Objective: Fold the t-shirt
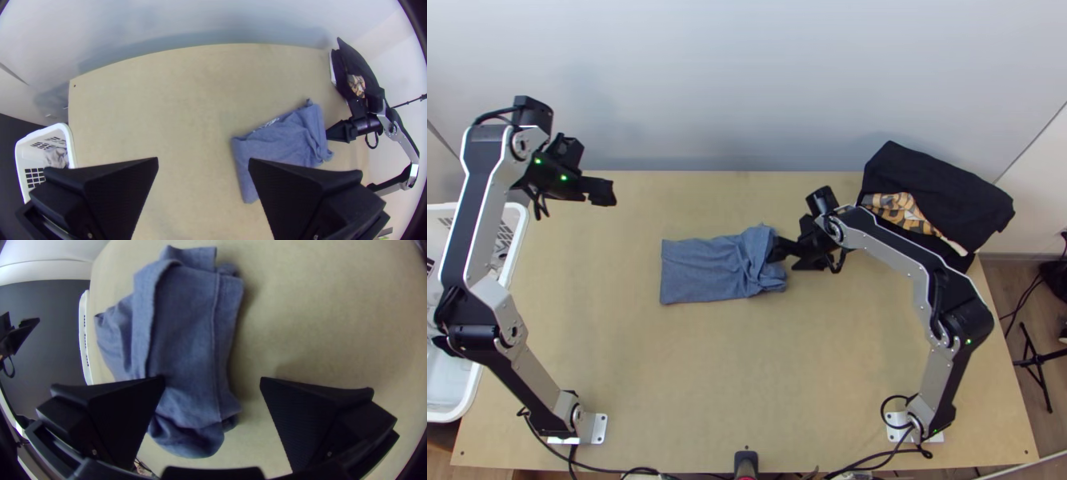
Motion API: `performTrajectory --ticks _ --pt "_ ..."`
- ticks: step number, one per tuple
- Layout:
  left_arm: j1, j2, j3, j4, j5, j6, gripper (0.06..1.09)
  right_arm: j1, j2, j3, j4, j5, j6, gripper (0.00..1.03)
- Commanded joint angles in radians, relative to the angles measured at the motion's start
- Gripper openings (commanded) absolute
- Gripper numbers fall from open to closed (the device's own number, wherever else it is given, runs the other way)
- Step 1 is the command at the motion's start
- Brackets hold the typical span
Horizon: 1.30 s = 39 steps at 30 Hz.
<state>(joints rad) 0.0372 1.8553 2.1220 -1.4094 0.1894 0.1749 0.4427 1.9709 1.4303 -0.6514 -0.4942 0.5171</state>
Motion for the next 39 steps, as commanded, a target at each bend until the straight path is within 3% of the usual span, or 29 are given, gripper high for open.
performTrajectory --ticks 1,13,32,34,39 --pt "0.044 -0.019 0.0 -0.017 -0.011 0.02 1.04 0.005 -0.066 0.059 0.013 0.092 0.021 0.99" --pt "0.038 -0.015 0.016 -0.013 -0.011 0.014 1.04 0.131 0.083 0.203 0.013 0.163 0.032 0.99" --pt "0.009 0.05 0.104 -0.013 -0.015 0.017 1.04 0.131 0.152 0.137 -0.002 0.24 0.038 0.99" --pt "0.006 0.053 0.105 -0.013 -0.018 0.017 1.04 0.145 0.163 0.133 0.006 0.215 0.054 0.99" --pt "0.003 0.056 0.108 -0.013 -0.024 0.021 1.04 0.174 0.19 0.111 0.144 -0.01 0.127 0.99"
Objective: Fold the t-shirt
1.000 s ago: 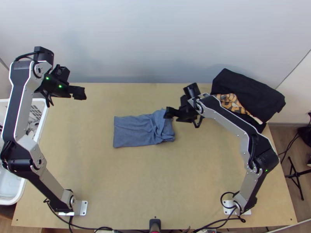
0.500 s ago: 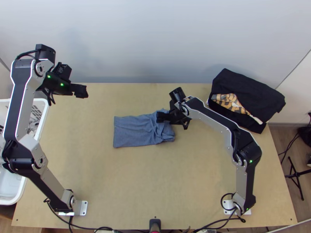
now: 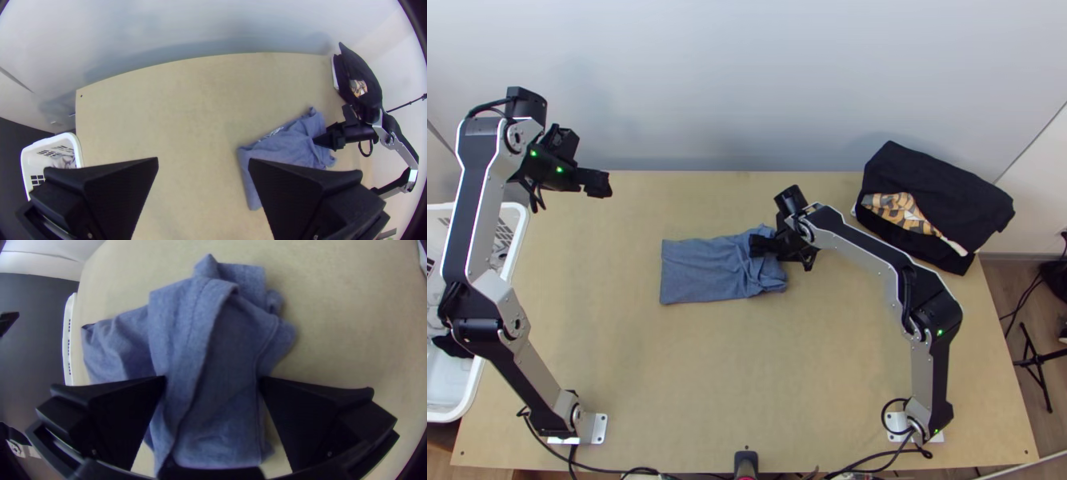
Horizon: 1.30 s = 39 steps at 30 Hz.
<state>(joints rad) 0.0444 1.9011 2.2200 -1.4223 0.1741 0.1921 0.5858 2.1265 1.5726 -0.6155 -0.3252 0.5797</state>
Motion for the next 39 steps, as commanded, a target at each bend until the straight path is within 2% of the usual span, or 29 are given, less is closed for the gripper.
performTrajectory --ticks 1,6,7,8,9,11,13,19,24,27,33,39 --pt "-0.005 0.009 0.012 0.0 -0.008 0.004 1.04 0.031 0.05 -0.028 0.132 -0.221 0.075 0.99" --pt "0.008 -0.002 0.01 -0.007 -0.019 0.004 1.04 -0.003 0.147 0.038 0.169 -0.357 0.132 0.99" --pt "0.009 -0.005 0.01 -0.01 -0.022 0.004 1.04 -0.006 0.154 0.044 0.175 -0.387 0.137 0.92" --pt "0.012 -0.01 0.009 -0.013 -0.025 0.006 1.04 -0.009 0.154 0.046 0.183 -0.393 0.137 0.8" --pt "0.015 -0.013 0.007 -0.013 -0.027 0.006 1.04 -0.012 0.153 0.046 0.195 -0.394 0.137 0.62" --pt "0.018 -0.019 0.004 -0.015 -0.028 0.007 1.04 -0.021 0.127 0.044 0.201 -0.391 0.137 0.1" --pt "0.02 -0.02 0.004 -0.015 -0.028 0.007 1.04 -0.037 0.073 0.015 0.226 -0.391 0.143 0.03" --pt "0.023 -0.022 0.006 -0.013 -0.028 0.01 1.04 -0.095 -0.175 -0.049 0.218 -0.397 0.134 0.03" --pt "0.026 -0.022 0.006 -0.013 -0.028 0.018 1.04 -0.23 -0.405 -0.026 0.22 -0.508 0.195 0.03" --pt "0.028 -0.023 0.006 -0.013 -0.028 0.018 1.04 -0.348 -0.471 0.032 0.218 -0.568 0.223 0.03" --pt "0.026 -0.025 0.006 0.006 -0.027 -0.013 1.04 -0.615 -0.448 0.207 0.244 -0.586 0.246 0.03" --pt "0.011 -0.028 0.006 0.016 -0.028 -0.023 1.04 -0.784 -0.292 0.432 0.247 -0.588 0.295 0.03"
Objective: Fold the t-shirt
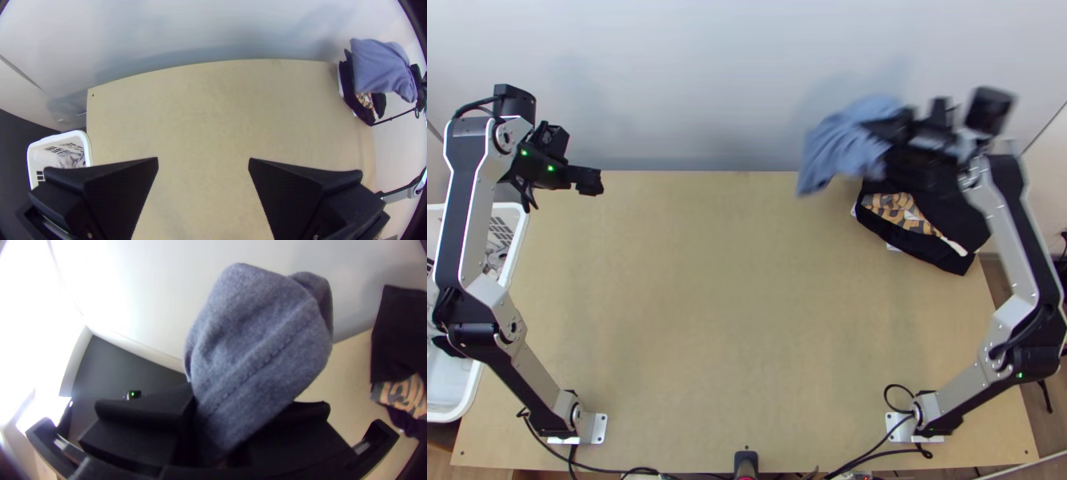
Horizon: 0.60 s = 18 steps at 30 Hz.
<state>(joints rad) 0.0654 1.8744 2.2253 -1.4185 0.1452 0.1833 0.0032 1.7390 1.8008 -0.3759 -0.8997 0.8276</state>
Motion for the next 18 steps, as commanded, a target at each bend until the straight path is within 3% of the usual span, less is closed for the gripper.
performTrajectory --ticks 1,9,18 --pt "-0.012 -0.001 0.0 0.012 0.001 -0.015 1.04 -0.215 0.117 0.229 0.008 -0.015 0.051 0.03" --pt "-0.015 -0.011 0.004 0.012 0.001 -0.015 1.04 -0.305 0.238 0.264 0.006 -0.031 0.056 0.03" --pt "-0.016 -0.014 0.002 0.01 0.002 -0.019 1.04 -0.379 0.281 0.203 -0.021 -0.028 -0.018 0.03"
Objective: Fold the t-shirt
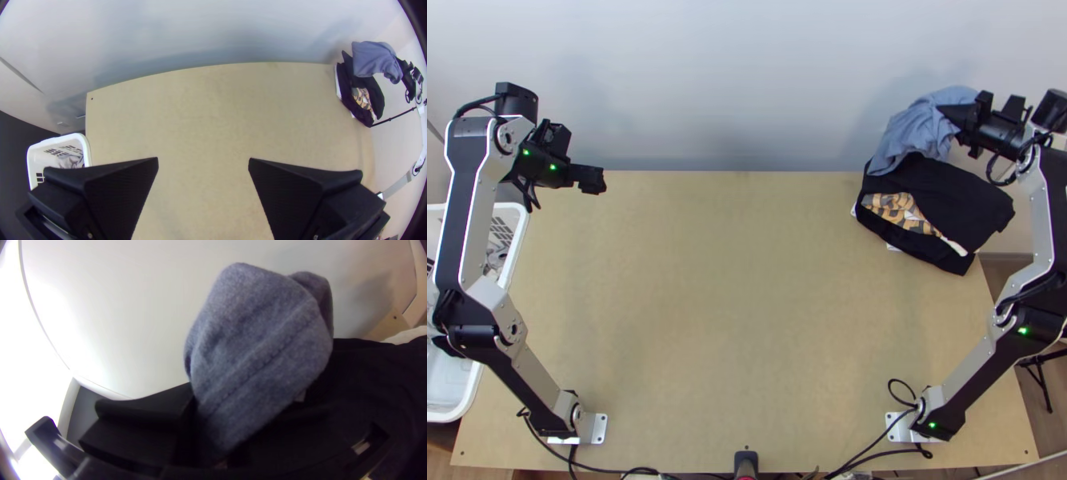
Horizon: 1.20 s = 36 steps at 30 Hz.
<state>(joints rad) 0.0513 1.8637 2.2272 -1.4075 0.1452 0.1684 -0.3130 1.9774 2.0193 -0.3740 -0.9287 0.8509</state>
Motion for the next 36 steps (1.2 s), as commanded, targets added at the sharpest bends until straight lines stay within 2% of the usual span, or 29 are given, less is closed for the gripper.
performTrajectory --ticks 1,4,7,9,11,14,21,22,23,24,25,26,29,36 --pt "-0.002 -0.003 -0.003 -0.001 0.002 -0.006 1.04 -0.074 0.044 -0.014 -0.029 0.001 -0.041 0.03" --pt "-0.004 -0.003 -0.005 -0.001 0.002 -0.009 1.04 -0.098 0.043 -0.007 -0.066 0.002 -0.05 0.03" --pt "-0.005 -0.005 -0.006 -0.001 0.002 -0.01 1.04 -0.117 0.038 0.012 -0.157 0.007 -0.108 0.03" --pt "-0.004 -0.005 -0.006 -0.001 0.001 -0.009 1.04 -0.121 0.021 0.01 -0.224 0.014 -0.184 0.03" --pt "-0.004 -0.005 -0.006 -0.001 0.001 -0.007 1.04 -0.121 -0.008 -0.004 -0.292 0.067 -0.297 0.03" --pt "-0.002 -0.006 -0.008 -0.001 0.001 0.0 1.04 -0.123 -0.051 -0.048 -0.313 0.131 -0.398 0.03" --pt "-0.002 -0.003 -0.009 -0.001 0.001 0.006 1.04 -0.17 -0.074 -0.067 -0.365 0.199 -0.535 0.03" --pt "-0.002 -0.001 -0.009 -0.001 0.001 0.006 1.04 -0.176 -0.075 -0.067 -0.376 0.205 -0.544 0.11" --pt "-0.002 0.0 -0.011 -0.001 0.002 0.006 1.04 -0.181 -0.075 -0.067 -0.39 0.209 -0.559 0.29" --pt "-0.004 0.0 -0.011 -0.001 0.002 0.006 1.04 -0.186 -0.075 -0.067 -0.404 0.225 -0.581 0.55" --pt "-0.004 0.002 -0.012 -0.001 0.002 0.006 1.04 -0.189 -0.077 -0.071 -0.414 0.261 -0.599 0.86" --pt "-0.004 0.002 -0.015 -0.001 0.002 0.006 1.04 -0.192 -0.077 -0.074 -0.416 0.321 -0.621 1.01" --pt "-0.004 0.0 -0.026 -0.001 0.002 0.008 1.04 -0.205 -0.075 -0.079 -0.414 0.504 -0.635 1.0" --pt "0.001 -0.006 -0.035 -0.002 0.001 0.011 1.04 -0.236 -0.166 -0.205 -0.352 0.746 -0.638 1.0"
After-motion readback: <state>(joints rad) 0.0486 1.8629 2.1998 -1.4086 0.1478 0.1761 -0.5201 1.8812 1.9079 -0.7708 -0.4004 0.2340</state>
